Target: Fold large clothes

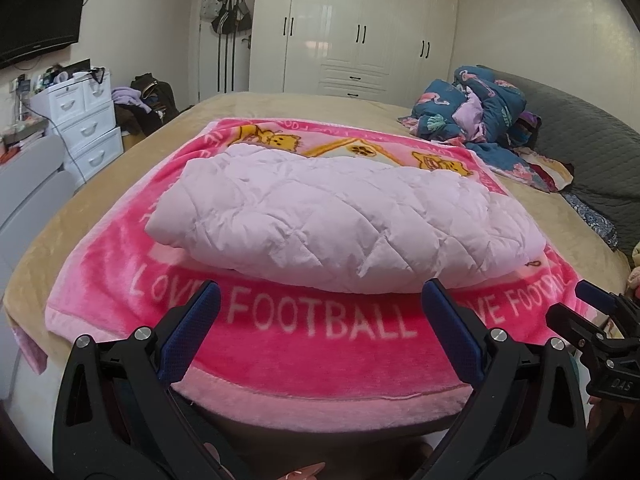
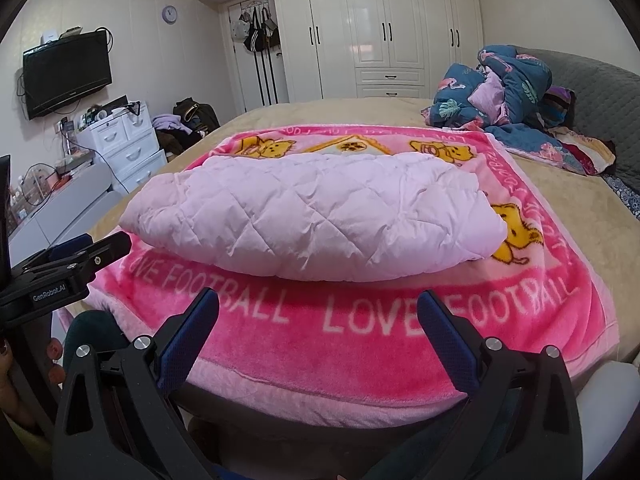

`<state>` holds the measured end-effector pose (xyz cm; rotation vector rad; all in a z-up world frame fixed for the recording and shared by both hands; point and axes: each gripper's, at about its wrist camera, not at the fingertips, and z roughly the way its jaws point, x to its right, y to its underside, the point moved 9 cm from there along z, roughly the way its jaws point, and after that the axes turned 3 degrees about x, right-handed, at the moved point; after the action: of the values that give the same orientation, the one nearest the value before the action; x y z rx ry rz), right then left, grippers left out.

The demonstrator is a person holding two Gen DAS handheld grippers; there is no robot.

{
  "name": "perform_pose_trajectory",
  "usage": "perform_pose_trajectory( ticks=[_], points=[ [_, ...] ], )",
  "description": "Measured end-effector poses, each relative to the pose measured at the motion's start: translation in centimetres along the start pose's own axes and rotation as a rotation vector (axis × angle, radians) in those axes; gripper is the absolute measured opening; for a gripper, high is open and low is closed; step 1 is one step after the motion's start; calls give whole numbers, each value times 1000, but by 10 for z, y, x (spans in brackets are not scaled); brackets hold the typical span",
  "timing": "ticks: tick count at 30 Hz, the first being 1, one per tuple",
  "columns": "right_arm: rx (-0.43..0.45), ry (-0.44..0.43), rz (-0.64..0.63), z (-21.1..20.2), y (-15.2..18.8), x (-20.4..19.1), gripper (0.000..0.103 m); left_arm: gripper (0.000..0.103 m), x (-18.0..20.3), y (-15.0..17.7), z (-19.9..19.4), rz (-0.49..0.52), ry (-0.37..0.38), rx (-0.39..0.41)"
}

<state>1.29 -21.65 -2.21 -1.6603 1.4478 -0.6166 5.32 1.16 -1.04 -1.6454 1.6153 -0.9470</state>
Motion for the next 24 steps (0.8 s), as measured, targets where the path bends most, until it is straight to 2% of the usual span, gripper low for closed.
perform_pose_trajectory(
  ticks=[24],
  points=[
    [-6,-5,-2,-1,1,-1,99,94,-2,0,0,0,-4,-2]
  ],
)
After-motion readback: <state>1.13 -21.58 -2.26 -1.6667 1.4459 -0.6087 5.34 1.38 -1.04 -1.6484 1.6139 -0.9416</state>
